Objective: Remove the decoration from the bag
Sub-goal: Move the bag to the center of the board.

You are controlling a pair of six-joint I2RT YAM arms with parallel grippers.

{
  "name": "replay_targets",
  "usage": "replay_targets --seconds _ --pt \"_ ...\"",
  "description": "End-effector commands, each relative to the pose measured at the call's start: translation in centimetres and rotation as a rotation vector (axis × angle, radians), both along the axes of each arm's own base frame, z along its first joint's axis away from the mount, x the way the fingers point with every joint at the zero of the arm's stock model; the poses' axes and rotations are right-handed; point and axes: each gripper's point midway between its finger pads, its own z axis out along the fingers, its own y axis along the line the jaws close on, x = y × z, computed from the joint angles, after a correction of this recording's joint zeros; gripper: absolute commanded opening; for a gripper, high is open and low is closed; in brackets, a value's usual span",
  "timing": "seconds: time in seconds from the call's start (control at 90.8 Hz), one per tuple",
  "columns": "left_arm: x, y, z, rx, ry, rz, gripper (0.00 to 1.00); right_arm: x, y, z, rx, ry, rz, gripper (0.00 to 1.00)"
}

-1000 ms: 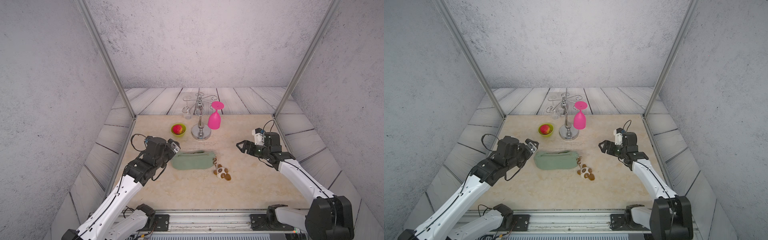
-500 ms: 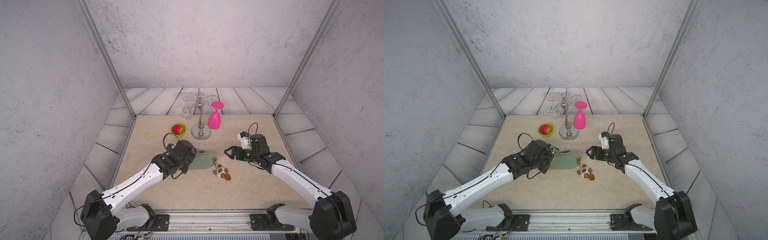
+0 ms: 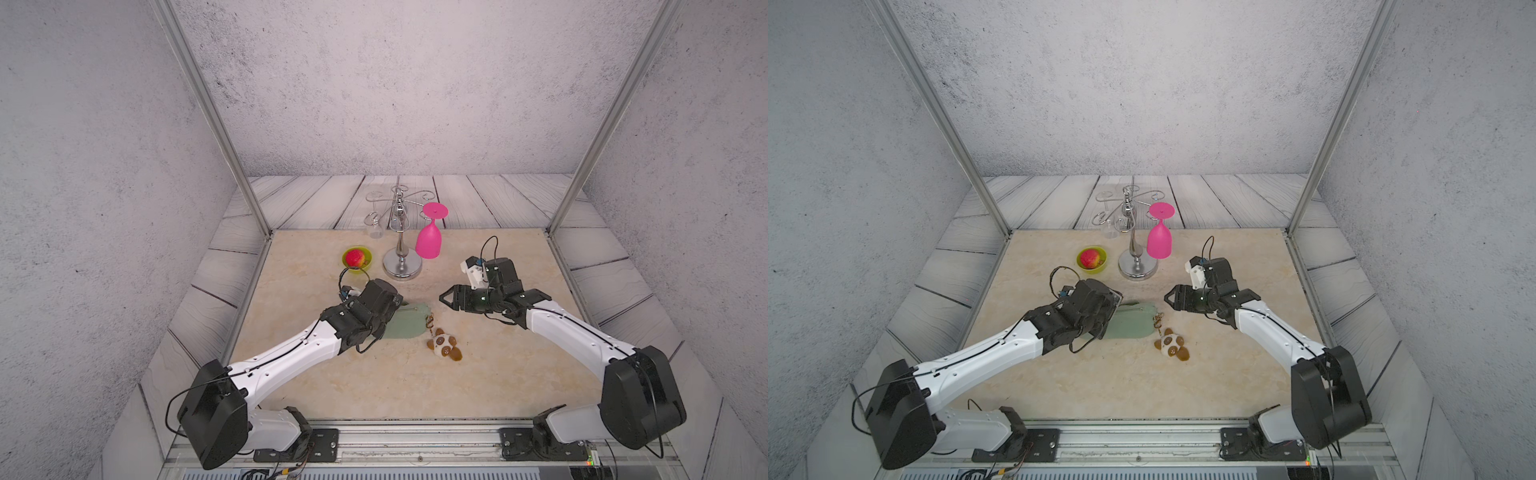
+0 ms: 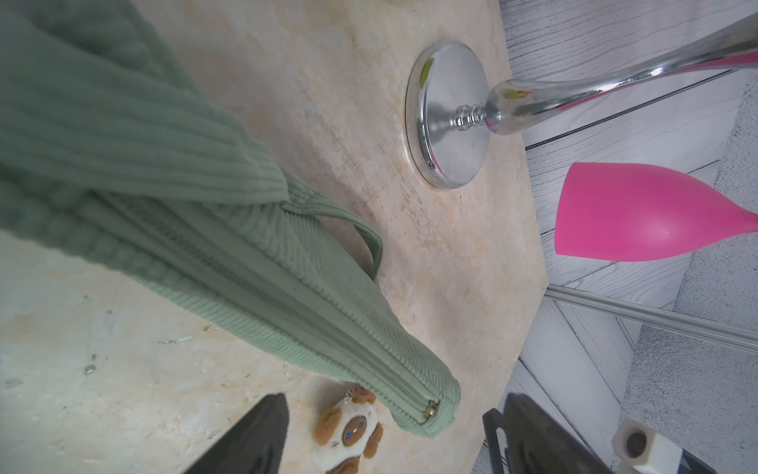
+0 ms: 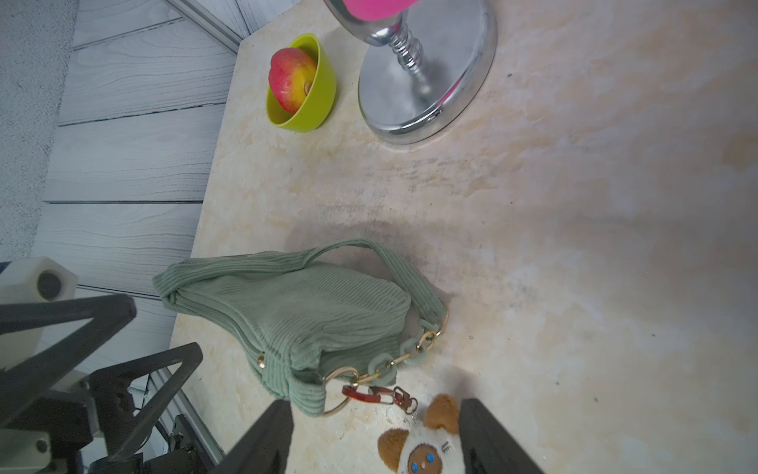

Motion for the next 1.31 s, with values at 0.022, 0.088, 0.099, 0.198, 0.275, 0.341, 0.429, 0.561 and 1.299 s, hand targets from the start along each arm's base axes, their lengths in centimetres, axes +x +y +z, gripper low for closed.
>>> replay_targets --seconds 0.022,0.088,0.099,0.198,0.275,0.341,0.429,0.561,1.299 --pt "0.8 0.8 -1.4 0.048 -0.007 0.016 0.88 0.2 1.5 0.3 0.022 -0.002 0.048 0.64" --pt "1.1 0.8 -2.1 0.049 0.005 0.008 0.88 0.0 2.1 -0.1 0.025 0.008 0.065 0.61" --pt "1.1 0.8 -2.2 0.050 0.006 0.007 0.88 0.0 2.2 -0.2 0.025 0.011 0.068 0.61" --pt "1.4 1.1 -3.1 0.066 0.022 0.004 0.86 -0.4 3.2 -0.7 0.026 0.022 0.091 0.58" --pt "1.5 1.6 -3.8 0.078 0.031 0.009 0.85 -0.5 3.9 -1.0 0.026 0.029 0.108 0.55" --pt "1.5 2.2 -4.2 0.090 0.032 0.014 0.83 -0.7 4.6 -1.3 0.027 0.035 0.124 0.54" --pt "1.7 3.3 -4.6 0.108 0.031 0.027 0.82 -1.0 5.6 -1.5 0.031 0.042 0.148 0.51" --pt "1.9 5.6 -5.3 0.158 0.030 0.057 0.80 -1.5 7.3 -1.4 0.039 0.042 0.183 0.50" --pt "1.0 13.9 -1.5 0.412 -0.145 0.032 0.88 -2.9 11.0 -0.1 -0.049 -0.051 0.252 0.67"
